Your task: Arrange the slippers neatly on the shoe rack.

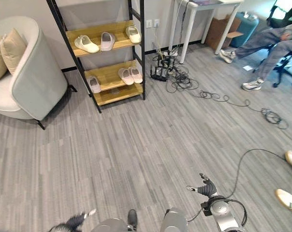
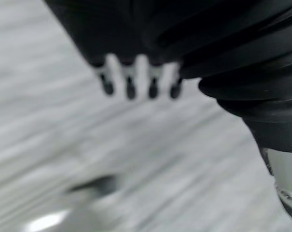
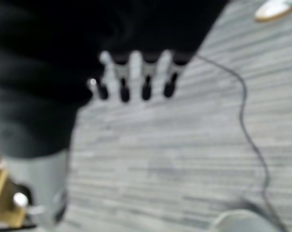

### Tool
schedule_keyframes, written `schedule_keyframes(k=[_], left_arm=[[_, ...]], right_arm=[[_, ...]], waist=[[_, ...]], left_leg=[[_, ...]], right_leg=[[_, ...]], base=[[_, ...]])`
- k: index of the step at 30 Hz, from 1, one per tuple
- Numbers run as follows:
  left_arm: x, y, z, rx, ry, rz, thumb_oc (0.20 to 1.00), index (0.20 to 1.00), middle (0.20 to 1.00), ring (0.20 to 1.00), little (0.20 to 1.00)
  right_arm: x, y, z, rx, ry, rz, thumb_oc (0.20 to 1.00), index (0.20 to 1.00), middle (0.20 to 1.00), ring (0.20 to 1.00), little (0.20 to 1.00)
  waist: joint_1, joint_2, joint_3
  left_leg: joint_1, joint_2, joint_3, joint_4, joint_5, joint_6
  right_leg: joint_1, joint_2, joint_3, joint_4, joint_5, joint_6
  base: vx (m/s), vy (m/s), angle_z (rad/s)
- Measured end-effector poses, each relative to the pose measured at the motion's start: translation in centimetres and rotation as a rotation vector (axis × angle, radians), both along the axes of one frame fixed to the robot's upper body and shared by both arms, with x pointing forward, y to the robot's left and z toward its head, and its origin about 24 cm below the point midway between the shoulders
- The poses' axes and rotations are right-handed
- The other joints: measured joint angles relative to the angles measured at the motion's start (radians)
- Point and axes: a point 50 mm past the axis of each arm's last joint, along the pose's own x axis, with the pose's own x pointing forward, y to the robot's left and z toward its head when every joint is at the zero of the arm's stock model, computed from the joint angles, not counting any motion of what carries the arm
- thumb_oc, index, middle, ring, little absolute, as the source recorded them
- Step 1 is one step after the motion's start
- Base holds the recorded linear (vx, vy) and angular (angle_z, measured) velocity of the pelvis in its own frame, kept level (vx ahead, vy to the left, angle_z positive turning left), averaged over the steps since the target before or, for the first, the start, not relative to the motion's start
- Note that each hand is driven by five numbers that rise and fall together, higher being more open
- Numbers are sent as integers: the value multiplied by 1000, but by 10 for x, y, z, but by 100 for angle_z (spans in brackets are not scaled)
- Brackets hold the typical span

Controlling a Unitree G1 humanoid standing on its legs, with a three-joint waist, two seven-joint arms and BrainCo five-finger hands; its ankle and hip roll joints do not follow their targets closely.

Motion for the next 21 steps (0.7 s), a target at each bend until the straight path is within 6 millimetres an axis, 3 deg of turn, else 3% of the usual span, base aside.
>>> schedule_keyframes(k=[2, 3, 5, 6, 7, 8, 9, 10, 11, 12, 13, 14, 15, 17, 18, 19, 20, 21], left_arm=[[-4, 1, -2, 12, 14, 6, 1000, 1000, 1000, 1000, 1000], [-21, 1, -8, 14, 70, 18, 1000, 1000, 1000, 1000, 1000], [-39, 2, -14, 22, 139, 27, 1000, 1000, 1000, 1000, 1000], [-49, 2, -17, 20, 170, 27, 1000, 1000, 1000, 1000, 1000], [-68, -1, -22, 15, 225, 31, 1000, 1000, 1000, 1000, 1000], [-85, -11, -28, -7, 288, 26, 1000, 1000, 1000, 1000, 1000], [-94, -16, -30, -29, 307, 45, 1000, 1000, 1000, 1000, 1000], [-92, -17, -30, -46, 294, 73, 1000, 1000, 1000, 1000, 1000], [-83, -18, -29, -61, 264, 97, 1000, 1000, 1000, 1000, 1000], [-84, -16, -29, -63, 266, 101, 1000, 1000, 1000, 1000, 1000], [-83, -14, -28, -61, 262, 107, 1000, 1000, 1000, 1000, 1000], [-79, -7, -26, -57, 230, 134, 1000, 1000, 1000, 1000, 1000], [-74, -5, -24, -58, 203, 145, 1000, 1000, 1000, 1000, 1000], [-74, 1, -22, -44, 198, 148, 1000, 1000, 1000, 1000, 1000], [-82, 1, -24, -46, 228, 164, 1000, 1000, 1000, 1000, 1000], [-85, -7, -27, -68, 242, 173, 1000, 1000, 1000, 1000, 1000], [-85, -5, -26, -67, 241, 180, 1000, 1000, 1000, 1000, 1000], [-81, -4, -26, -65, 241, 180, 1000, 1000, 1000, 1000, 1000]], right_arm=[[-7, -1, -4, 0, 21, -6, 1000, 1000, 1000, 1000, 1000], [-13, -2, -7, 0, 41, -13, 1000, 1000, 1000, 1000, 1000], [-17, -6, -10, -4, 61, -32, 1000, 1000, 1000, 1000, 1000], [-23, -9, -13, -6, 79, -47, 1000, 1000, 1000, 1000, 1000], [-33, -14, -17, -10, 110, -74, 1000, 1000, 1000, 1000, 1000], [-36, -17, -18, -17, 126, -85, 1000, 1000, 1000, 1000, 1000], [-35, -18, -18, -18, 126, -85, 1000, 1000, 1000, 1000, 1000], [-33, -17, -17, -14, 117, -87, 1000, 1000, 1000, 1000, 1000], [-38, -24, -14, -28, 117, -99, 1000, 1000, 1000, 1000, 1000], [-35, -27, -12, -41, 111, -99, 1000, 1000, 1000, 1000, 1000], [-32, -28, -10, -52, 106, -82, 1000, 1000, 1000, 1000, 1000], [-24, -22, -3, -52, 69, -46, 1000, 1000, 1000, 1000, 1000], [-22, -20, 2, -50, 42, -27, 1000, 1000, 1000, 1000, 1000], [-7, -15, 17, -49, -45, 10, 1000, 1000, 1000, 1000, 1000], [-2, -11, 21, -42, -70, 22, 1000, 1000, 1000, 1000, 1000], [2, -13, 27, -56, -91, 38, 1000, 1000, 1000, 1000, 1000], [5, -12, 31, -57, -110, 51, 1000, 1000, 1000, 1000, 1000], [6, -11, 31, -55, -112, 52, 1000, 1000, 1000, 1000, 1000]], waist=[[-22, -26, 4], [-37, -40, -8], [-40, -55, -16], [-43, -58, -18], [-53, -50, -25], [-43, -22, -39], [-31, -22, -43], [-33, -37, -46], [-21, -31, -48], [-4, -27, -49], [11, -31, -47], [27, -57, -36], [22, -88, -19], [27, -94, -10], [31, -85, -11], [43, -28, -13], [51, -27, -3], [56, -17, 14]], left_leg=[[52, -20, -9, -16, -8, -13], [94, -20, -18, -30, -42, -31], [137, -14, -33, -40, -67, -40], [159, -2, -45, -44, -78, -55], [211, 32, -81, -60, -100, -89], [205, 85, -75, 24, -107, -120], [172, 101, -70, 105, -100, -137], [73, 108, -71, 306, -116, -156], [-108, 139, -45, 635, -66, -161], [-150, 152, -39, 716, -2, -160], [-216, 194, -16, 821, 86, -166], [-274, 224, 46, 826, 37, -154], [-301, 225, 86, 745, 20, -148], [-326, 209, 120, 511, 20, -158], [-319, 199, 133, 344, 31, -167], [-297, 231, 127, -4, 63, -188], [-311, 240, 136, -95, 96, -207], [-318, 251, 131, -113, 110, -202]], right_leg=[[1, 2, 39, -93, 84, 2], [8, 27, 106, -192, 158, 25], [22, 32, 118, -236, 206, 25], [47, 33, 118, -241, 212, 19], [102, 57, 113, -231, 256, -3], [141, 111, 106, -220, 248, -91], [168, 129, 91, -232, 238, -106], [174, 121, 76, -238, 220, -128], [203, 134, 39, -252, 202, -164], [214, 148, 38, -251, 190, -199], [234, 166, 30, -256, 173, -222], [263, 164, 12, -269, 145, -228], [266, 153, 8, -271, 140, -223], [286, 165, -28, -290, 134, -212], [321, 179, -46, -326, 99, -172], [295, 226, -94, -234, 22, -154], [274, 219, -111, -185, 16, -157], [283, 237, -122, -177, 7, -223]], base=[[497, -245, 47], [405, -237, 29], [348, -248, 19], [397, -293, 49], [502, -551, 59], [350, -450, 42], [283, -491, 27], [199, -386, 46], [201, -383, 48], [319, -350, 28], [298, -110, 11], [300, -112, 29], [389, 3, 40], [492, 42, 31], [468, 49, 35], [314, 36, 29], [329, 37, 18], [328, 44, 0]])
